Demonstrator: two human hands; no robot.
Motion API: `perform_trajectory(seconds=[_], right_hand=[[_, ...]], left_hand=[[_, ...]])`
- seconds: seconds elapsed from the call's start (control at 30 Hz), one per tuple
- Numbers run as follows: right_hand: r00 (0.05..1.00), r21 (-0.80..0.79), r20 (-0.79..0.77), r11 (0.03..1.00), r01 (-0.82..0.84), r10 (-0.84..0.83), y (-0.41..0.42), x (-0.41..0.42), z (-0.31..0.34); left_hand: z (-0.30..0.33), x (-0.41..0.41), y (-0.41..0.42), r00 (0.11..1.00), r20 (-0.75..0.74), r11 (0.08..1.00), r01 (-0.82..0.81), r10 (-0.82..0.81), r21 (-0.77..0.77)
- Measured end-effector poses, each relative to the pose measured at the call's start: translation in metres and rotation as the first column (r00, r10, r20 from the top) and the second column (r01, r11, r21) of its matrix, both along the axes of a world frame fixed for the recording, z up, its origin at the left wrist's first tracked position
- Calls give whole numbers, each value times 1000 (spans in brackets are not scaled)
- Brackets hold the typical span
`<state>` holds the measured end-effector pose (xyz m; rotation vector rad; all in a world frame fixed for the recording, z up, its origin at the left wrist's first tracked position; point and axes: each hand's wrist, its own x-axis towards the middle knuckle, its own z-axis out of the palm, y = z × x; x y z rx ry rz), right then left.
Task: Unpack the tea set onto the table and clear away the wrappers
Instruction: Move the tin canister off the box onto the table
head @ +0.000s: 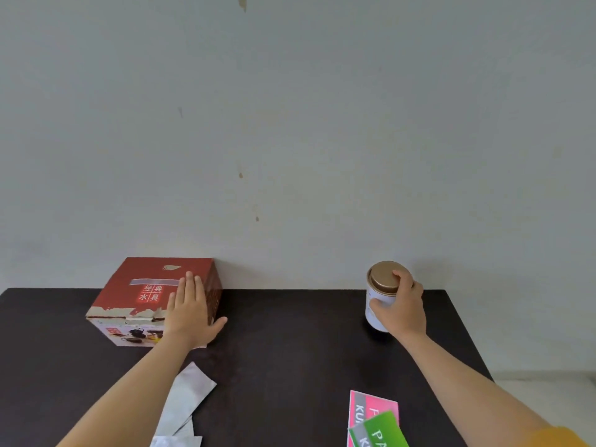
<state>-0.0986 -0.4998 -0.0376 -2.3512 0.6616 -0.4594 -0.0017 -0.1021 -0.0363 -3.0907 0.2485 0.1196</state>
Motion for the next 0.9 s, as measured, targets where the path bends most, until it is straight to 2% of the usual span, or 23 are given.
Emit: perform_trajectory(seconds=[0.3,0.53,0.77,0.9], right_hand=[[996,89,33,993,79,-82,-46,13,-27],[999,1,19,1000,26,-26,-52,19,-31],[993,-77,-118,997,-2,-7,-48,10,-14],[989,-163,-142,987,7,-30,-32,-3,3]], left_hand=[[-9,2,-1,998,68,999,-22,20,30],[-9,2,-2,997,66,999,-31,30,26],[-9,3,1,999,41,1000,-23,23,3],[-3,3,0,1000,22,999,-9,9,-37]])
